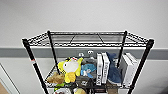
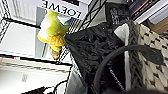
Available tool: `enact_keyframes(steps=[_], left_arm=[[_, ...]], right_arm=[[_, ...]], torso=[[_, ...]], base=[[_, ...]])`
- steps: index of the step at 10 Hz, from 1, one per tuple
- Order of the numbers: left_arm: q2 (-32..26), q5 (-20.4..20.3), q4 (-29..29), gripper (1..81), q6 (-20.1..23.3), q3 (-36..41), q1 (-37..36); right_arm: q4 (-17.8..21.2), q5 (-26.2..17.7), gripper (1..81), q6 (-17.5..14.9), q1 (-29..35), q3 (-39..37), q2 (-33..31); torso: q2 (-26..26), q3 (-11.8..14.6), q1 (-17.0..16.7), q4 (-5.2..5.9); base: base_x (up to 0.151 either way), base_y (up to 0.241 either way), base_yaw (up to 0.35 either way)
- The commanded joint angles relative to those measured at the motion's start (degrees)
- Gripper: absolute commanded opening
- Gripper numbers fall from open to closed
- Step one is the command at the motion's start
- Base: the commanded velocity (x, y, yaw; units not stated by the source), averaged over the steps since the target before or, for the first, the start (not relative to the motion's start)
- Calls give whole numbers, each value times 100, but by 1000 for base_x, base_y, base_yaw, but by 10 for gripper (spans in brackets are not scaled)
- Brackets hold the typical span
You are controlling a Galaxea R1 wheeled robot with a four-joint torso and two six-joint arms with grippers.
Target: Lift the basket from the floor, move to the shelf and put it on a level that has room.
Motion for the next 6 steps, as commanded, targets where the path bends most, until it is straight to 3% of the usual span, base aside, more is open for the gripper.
enact_keyframes(steps=[1, 6], left_arm=[[-532, 347, -90, 10, 36, 927, -1078], [-1165, 312, -160, 10, -35, 1683, -1887]], right_arm=[[-323, -293, 10, 40, 786, 843, -418], [-279, -187, 10, 93, 1471, 1485, -1095]], torso=[[0, 0, 0, 0], [0, 0, 0, 0]], base=[[0, 0, 0], [0, 0, 0]])
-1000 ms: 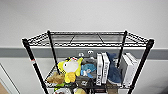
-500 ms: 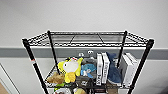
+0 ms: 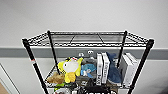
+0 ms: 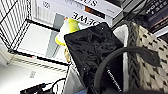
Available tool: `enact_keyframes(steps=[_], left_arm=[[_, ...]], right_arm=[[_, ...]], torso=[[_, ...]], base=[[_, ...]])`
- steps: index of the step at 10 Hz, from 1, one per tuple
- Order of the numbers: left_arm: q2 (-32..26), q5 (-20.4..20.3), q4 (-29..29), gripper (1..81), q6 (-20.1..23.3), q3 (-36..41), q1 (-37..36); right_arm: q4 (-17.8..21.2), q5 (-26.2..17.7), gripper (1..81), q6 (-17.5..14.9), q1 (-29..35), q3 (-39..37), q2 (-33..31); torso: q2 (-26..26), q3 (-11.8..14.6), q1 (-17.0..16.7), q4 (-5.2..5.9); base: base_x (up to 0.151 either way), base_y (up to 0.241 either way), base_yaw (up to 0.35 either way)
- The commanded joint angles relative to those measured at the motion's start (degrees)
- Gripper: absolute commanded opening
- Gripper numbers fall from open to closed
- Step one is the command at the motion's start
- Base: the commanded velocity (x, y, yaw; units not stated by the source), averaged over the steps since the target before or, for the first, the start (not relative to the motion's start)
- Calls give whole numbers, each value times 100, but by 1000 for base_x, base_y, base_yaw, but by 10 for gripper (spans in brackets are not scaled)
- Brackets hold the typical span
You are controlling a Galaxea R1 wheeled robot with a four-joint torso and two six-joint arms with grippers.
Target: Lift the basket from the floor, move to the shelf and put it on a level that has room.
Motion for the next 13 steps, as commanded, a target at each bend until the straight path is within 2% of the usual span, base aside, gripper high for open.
enact_keyframes(steps=[1, 3, 7, 13], left_arm=[[-533, 210, -157, 10, -133, 796, -1172], [-744, 210, -149, 10, -424, 955, -1515], [-903, 193, -158, 10, -1519, 1147, -2183], [-1166, 96, -158, 10, -2111, 1718, -3105]], right_arm=[[-158, -125, 10, 96, 982, 775, -538], [-158, -116, 10, 175, 1175, 881, -635], [-158, -125, 10, 799, 1896, 1224, -802], [-157, -318, 10, 1546, 3021, 1785, -1337]], torso=[[0, 0, 0, 0], [0, 0, 0, 0], [0, 0, 0, 0], [0, 0, 0, 0]], base=[[0, 0, 0], [0, 0, 0], [0, 0, 0], [0, 0, 0]])
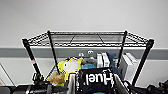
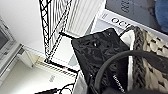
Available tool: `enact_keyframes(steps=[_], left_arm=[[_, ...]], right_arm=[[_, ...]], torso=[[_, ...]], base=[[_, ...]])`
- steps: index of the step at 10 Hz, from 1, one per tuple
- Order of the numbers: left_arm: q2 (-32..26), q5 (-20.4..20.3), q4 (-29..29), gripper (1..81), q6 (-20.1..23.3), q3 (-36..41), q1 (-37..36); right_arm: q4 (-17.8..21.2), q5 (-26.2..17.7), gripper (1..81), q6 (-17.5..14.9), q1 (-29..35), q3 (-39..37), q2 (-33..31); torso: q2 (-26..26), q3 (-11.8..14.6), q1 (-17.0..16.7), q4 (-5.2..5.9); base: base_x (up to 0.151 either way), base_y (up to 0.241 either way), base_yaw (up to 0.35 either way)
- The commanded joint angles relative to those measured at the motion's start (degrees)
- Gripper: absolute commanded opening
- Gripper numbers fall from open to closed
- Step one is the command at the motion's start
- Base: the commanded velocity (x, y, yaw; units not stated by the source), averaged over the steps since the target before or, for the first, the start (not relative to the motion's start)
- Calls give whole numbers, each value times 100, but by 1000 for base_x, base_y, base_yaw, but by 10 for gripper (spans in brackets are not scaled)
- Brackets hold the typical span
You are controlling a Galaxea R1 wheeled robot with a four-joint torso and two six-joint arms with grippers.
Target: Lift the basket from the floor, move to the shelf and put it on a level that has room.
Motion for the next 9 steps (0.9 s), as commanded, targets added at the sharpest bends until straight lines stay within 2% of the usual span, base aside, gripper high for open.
enact_keyframes(steps=[1, 5, 9], left_arm=[[-287, -39, -86, 10, -294, 599, -1045], [-525, -3, -86, 10, -769, 775, -1757], [-542, 41, -86, 10, -1358, 748, -2591]], right_arm=[[-130, -137, 10, 293, 1044, 741, -471], [425, -313, 10, 293, 1861, 979, -665], [1216, -717, 10, 293, 3012, 944, -841]], torso=[[0, 0, 0, 0], [-2, 0, -2, 0], [-2, 0, -2, 0]], base=[[0, 0, 0], [0, 0, 0], [0, 0, 0]])
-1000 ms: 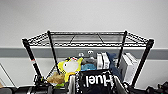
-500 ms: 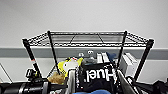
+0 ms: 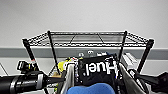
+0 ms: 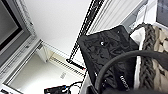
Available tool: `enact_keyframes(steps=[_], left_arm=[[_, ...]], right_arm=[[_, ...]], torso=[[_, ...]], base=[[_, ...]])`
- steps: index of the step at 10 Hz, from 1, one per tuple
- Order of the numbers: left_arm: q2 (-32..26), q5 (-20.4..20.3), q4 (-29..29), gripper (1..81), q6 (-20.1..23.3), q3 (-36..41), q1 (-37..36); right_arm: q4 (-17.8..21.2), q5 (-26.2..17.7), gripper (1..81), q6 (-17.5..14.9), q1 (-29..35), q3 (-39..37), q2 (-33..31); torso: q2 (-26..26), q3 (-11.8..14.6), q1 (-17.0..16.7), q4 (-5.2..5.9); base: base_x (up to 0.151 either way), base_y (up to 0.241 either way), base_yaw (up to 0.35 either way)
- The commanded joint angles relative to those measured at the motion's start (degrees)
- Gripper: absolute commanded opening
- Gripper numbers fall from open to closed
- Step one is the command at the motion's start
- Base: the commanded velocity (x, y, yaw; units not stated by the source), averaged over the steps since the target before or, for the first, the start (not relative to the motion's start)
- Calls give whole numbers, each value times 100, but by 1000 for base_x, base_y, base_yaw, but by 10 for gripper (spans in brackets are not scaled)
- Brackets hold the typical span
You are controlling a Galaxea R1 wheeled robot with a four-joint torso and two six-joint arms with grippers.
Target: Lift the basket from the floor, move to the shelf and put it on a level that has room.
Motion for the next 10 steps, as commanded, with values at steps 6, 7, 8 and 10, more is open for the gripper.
enact_keyframes(steps=[6, 7, 8, 10], left_arm=[[-60, 195, -67, 10, -1484, -188, -2415], [-51, 291, -67, 10, -1754, -241, -2731], [-25, 379, -67, 10, -1949, -293, -2987], [45, 546, -67, 10, -2257, -425, -3375]], right_arm=[[1648, -714, 10, -2, 2626, -32, -319], [1823, -933, 10, -2, 2837, -101, -319], [1964, -978, 10, -2, 3022, -155, -319], [2175, -1073, 10, -2, 3286, -242, -319]], torso=[[0, 0, 0, 0], [0, 0, 0, 0], [0, 0, 0, 0], [0, 0, 0, 0]], base=[[0, 0, 0], [0, 0, 0], [0, 0, 0], [0, 0, 0]])
